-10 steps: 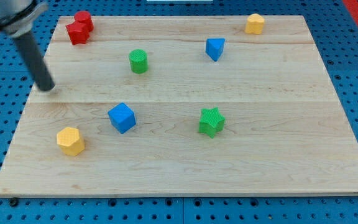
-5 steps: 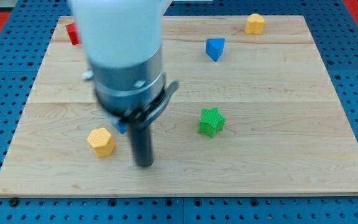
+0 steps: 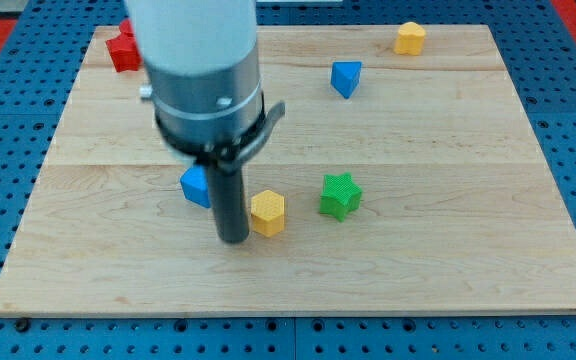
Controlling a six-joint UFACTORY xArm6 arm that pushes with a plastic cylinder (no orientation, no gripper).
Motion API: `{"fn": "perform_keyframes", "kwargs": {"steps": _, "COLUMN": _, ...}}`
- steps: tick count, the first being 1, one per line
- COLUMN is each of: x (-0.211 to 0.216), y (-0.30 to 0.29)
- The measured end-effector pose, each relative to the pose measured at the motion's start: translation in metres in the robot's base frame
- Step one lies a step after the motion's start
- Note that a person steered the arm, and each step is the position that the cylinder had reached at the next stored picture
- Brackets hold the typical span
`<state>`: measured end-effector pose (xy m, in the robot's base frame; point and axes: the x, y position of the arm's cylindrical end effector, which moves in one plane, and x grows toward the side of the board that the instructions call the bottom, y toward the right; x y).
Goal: Move the yellow hexagon towards the right center
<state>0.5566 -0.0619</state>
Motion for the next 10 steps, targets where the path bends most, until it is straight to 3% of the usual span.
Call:
{"fn": "perform_keyframes", "kwargs": {"steps": 1, "x": 0.008, "y": 0.044}}
{"fn": "perform_keyframes", "kwargs": {"steps": 3, "x": -0.096, "y": 0.046}}
{"fn": "perform_keyframes", "kwargs": {"steps": 5, "x": -0.117, "y": -0.043}}
{"fn": "perform_keyframes", "kwargs": {"steps": 8, "x": -0.184, "y": -0.112}}
{"fn": "perform_keyframes", "kwargs": {"steps": 9, "x": -0.184, "y": -0.038}}
{"fn": "perform_keyframes", "kwargs": {"steps": 10, "x": -0.181, "y": 0.081}}
